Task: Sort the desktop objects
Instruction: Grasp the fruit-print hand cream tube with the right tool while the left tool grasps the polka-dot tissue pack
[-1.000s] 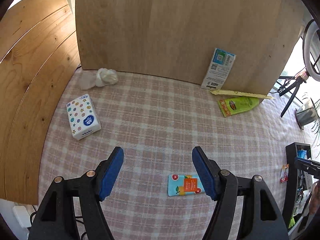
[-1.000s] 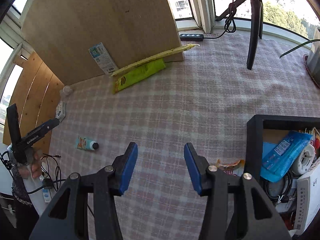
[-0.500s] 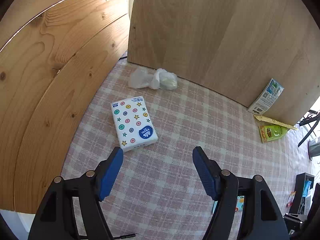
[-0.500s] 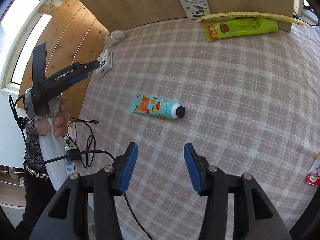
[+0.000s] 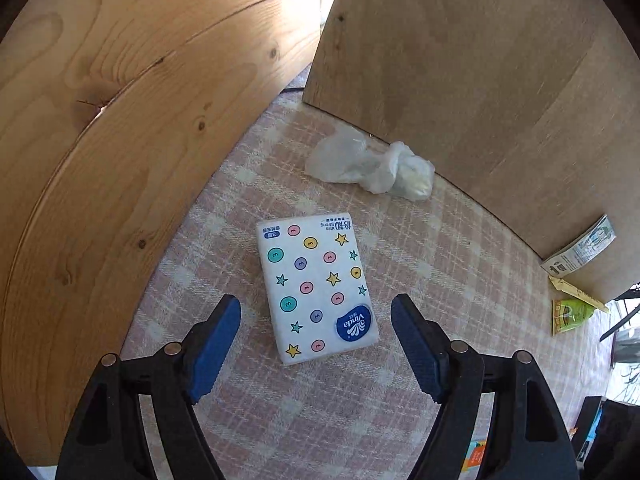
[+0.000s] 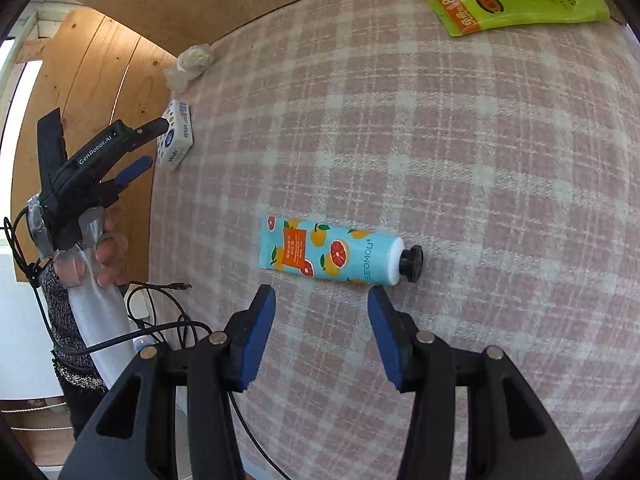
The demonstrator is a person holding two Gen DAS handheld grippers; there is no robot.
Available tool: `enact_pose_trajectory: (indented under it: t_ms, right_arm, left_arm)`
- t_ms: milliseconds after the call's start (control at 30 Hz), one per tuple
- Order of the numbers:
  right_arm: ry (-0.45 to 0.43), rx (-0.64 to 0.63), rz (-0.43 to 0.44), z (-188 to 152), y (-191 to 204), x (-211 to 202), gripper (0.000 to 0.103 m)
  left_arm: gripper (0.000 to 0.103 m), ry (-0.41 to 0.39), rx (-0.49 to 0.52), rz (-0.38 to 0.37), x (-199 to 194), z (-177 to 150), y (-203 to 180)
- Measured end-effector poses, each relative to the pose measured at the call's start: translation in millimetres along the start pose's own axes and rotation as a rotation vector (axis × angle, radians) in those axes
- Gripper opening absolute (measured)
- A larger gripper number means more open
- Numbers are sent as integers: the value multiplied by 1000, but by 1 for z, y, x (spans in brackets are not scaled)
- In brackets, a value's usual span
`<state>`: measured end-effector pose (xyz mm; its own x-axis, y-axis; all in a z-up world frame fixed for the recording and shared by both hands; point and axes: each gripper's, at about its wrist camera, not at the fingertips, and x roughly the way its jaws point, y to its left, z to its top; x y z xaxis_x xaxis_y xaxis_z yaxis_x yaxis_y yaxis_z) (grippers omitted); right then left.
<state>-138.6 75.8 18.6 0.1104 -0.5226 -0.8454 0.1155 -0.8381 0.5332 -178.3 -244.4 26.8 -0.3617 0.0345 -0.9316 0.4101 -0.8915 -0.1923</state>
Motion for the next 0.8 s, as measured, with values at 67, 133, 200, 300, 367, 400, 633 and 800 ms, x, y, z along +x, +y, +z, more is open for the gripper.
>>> enact_pose_trajectory:
  t_ms: [67, 133, 200, 300, 367, 400, 633, 800]
  right_arm:
    - [-3, 17, -6, 8, -2, 3, 47]
    - [-16, 22, -22, 17, 0, 2, 47]
    - [-38, 22, -51, 29, 3, 0, 47]
    - [-60, 19, -86, 47, 6, -1, 47]
    - [-76, 0, -117, 59, 12, -1, 47]
    - [-90, -13, -138, 64, 17, 0, 47]
    - [-125, -268, -310, 69, 74, 27, 47]
    - [-164, -508, -473, 46, 97, 44, 33]
  left_arm:
    - [76, 4, 5, 0, 4, 0, -1]
    - [76, 6, 9, -7, 7, 0, -2]
    - [76, 7, 17, -6, 9, 0, -4]
    - [76, 7, 24, -6, 13, 1, -6]
    - [76, 3, 29, 4, 15, 2, -6]
    - [75, 1, 32, 10, 16, 2, -6]
    - [73, -14, 62, 51, 22, 0, -4]
    - [54, -41, 122, 127, 23, -4, -11]
